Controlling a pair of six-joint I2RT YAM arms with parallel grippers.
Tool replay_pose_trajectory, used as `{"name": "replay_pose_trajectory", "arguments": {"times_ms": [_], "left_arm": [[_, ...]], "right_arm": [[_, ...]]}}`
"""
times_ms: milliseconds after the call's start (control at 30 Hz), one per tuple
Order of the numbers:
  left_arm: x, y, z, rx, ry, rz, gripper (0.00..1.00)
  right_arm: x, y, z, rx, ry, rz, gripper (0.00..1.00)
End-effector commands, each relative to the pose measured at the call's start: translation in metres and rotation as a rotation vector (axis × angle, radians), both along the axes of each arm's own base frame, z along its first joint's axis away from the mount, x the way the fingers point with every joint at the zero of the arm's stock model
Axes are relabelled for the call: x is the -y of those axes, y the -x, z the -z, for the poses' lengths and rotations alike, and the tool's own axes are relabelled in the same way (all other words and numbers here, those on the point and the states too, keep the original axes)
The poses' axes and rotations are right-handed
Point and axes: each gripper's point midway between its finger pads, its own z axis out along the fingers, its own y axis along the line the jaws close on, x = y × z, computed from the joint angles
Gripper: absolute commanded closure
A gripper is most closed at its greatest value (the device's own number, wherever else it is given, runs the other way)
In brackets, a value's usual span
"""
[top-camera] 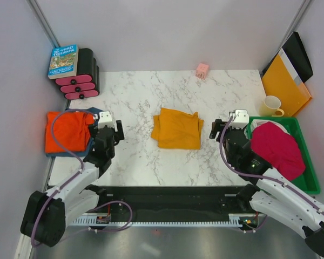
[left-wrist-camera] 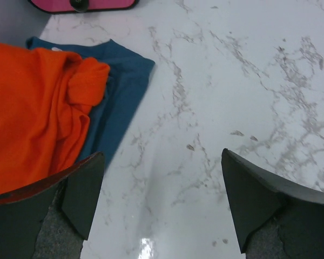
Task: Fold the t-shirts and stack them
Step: Put the neatly folded tshirt into the corner of the board with the left arm
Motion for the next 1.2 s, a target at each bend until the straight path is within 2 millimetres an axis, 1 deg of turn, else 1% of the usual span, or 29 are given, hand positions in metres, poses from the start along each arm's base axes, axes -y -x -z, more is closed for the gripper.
{"name": "replay_pose_trajectory", "arguments": {"times_ms": [0, 33, 67, 100, 167, 200, 233, 267, 333, 367, 400, 433, 500, 567, 600, 633, 667, 700, 733, 833, 900, 933, 967, 1000, 1033, 1067, 1100, 1133, 1167], "left_arm": [[-0.006, -0.032, -0.030, 0.173, -0.146, 0.066, 0.04], [-0.005, -0.033, -0.022, 0.172, -0.153, 0.083, 0.00], [-0.001, -0.040, -0.035, 0.248, -0.122, 0.091, 0.00], [0.000, -0.044, -0.020, 0.223, -0.123, 0.097, 0.00], [0.007, -0.051, -0.018, 0.251, -0.132, 0.133, 0.00], [0.005, -0.053, -0.001, 0.212, -0.147, 0.124, 0.00], [0.004, -0.054, 0.006, 0.199, -0.148, 0.112, 0.00], [0.001, -0.055, 0.009, 0.194, -0.155, 0.098, 0.00], [-0.006, -0.059, 0.009, 0.200, -0.140, 0.072, 0.00], [-0.006, -0.058, 0.010, 0.214, -0.088, 0.078, 0.01], [-0.020, -0.056, 0.009, 0.227, -0.059, 0.048, 0.02], [-0.027, -0.052, 0.011, 0.236, -0.026, 0.033, 0.00], [-0.028, -0.052, 0.012, 0.244, 0.005, 0.045, 0.00], [-0.029, -0.053, 0.026, 0.205, 0.001, 0.048, 0.00], [-0.029, -0.055, 0.020, 0.236, 0.000, 0.047, 0.00], [-0.027, -0.052, 0.023, 0.224, 0.002, 0.057, 0.00], [-0.023, -0.053, 0.019, 0.244, -0.005, 0.077, 0.00], [-0.024, -0.052, 0.018, 0.261, -0.004, 0.070, 0.00], [-0.023, -0.052, 0.021, 0.248, -0.005, 0.074, 0.00], [-0.023, -0.053, 0.017, 0.258, -0.003, 0.079, 0.00], [-0.023, -0.053, 0.017, 0.255, -0.003, 0.079, 0.00], [-0.023, -0.053, 0.018, 0.251, -0.004, 0.079, 0.00], [-0.023, -0.053, 0.015, 0.263, -0.003, 0.077, 0.00], [-0.023, -0.053, 0.016, 0.263, -0.003, 0.077, 0.00], [-0.023, -0.053, 0.016, 0.261, -0.003, 0.077, 0.00], [-0.023, -0.053, 0.017, 0.255, -0.004, 0.077, 0.00], [-0.023, -0.053, 0.017, 0.257, -0.003, 0.079, 0.00], [-0.023, -0.053, 0.016, 0.260, -0.003, 0.077, 0.01], [-0.023, -0.053, 0.016, 0.260, -0.003, 0.079, 0.00]], "right_arm": [[-0.004, 0.005, -0.009, 0.044, -0.021, -0.045, 0.23], [-0.002, 0.007, -0.011, 0.049, -0.028, -0.043, 0.23], [-0.002, 0.008, -0.010, 0.046, -0.031, -0.045, 0.23], [-0.002, 0.009, -0.010, 0.046, -0.037, -0.049, 0.23], [-0.003, 0.012, -0.011, 0.042, -0.046, -0.064, 0.23], [-0.004, 0.013, -0.012, 0.042, -0.049, -0.070, 0.23], [-0.004, 0.015, -0.013, 0.044, -0.052, -0.079, 0.23], [-0.004, 0.016, -0.014, 0.045, -0.053, -0.084, 0.22], [-0.004, 0.018, -0.016, 0.053, -0.065, -0.092, 0.23], [-0.005, 0.018, -0.013, 0.049, -0.068, -0.096, 0.22], [-0.005, 0.019, -0.011, 0.049, -0.070, -0.100, 0.22], [-0.006, 0.018, -0.011, 0.053, -0.077, -0.103, 0.22], [-0.012, 0.018, -0.007, 0.042, -0.092, -0.121, 0.22], [-0.016, 0.016, -0.009, 0.039, -0.102, -0.131, 0.22], [-0.017, 0.015, -0.008, 0.032, -0.102, -0.129, 0.21], [-0.018, 0.014, -0.008, 0.032, -0.104, -0.130, 0.21], [-0.019, 0.014, -0.008, 0.029, -0.103, -0.133, 0.21], [-0.020, 0.013, -0.008, 0.026, -0.098, -0.137, 0.21], [-0.021, 0.012, -0.010, 0.029, -0.098, -0.135, 0.21], [-0.021, 0.008, -0.013, 0.033, -0.087, -0.121, 0.21], [-0.022, 0.003, -0.009, 0.015, -0.062, -0.106, 0.20], [-0.022, -0.001, -0.011, 0.014, -0.055, -0.098, 0.19], [-0.023, -0.003, -0.008, 0.002, -0.040, -0.094, 0.19], [-0.025, -0.008, 0.000, -0.026, -0.015, -0.085, 0.18], [-0.023, -0.011, 0.000, -0.026, -0.012, -0.054, 0.17], [-0.024, -0.016, 0.010, -0.053, 0.011, -0.033, 0.17], [-0.024, -0.020, 0.012, -0.060, 0.017, -0.016, 0.16], [-0.021, -0.025, 0.007, -0.055, 0.020, 0.023, 0.16], [-0.023, -0.030, 0.017, -0.083, 0.043, 0.042, 0.16]]}}
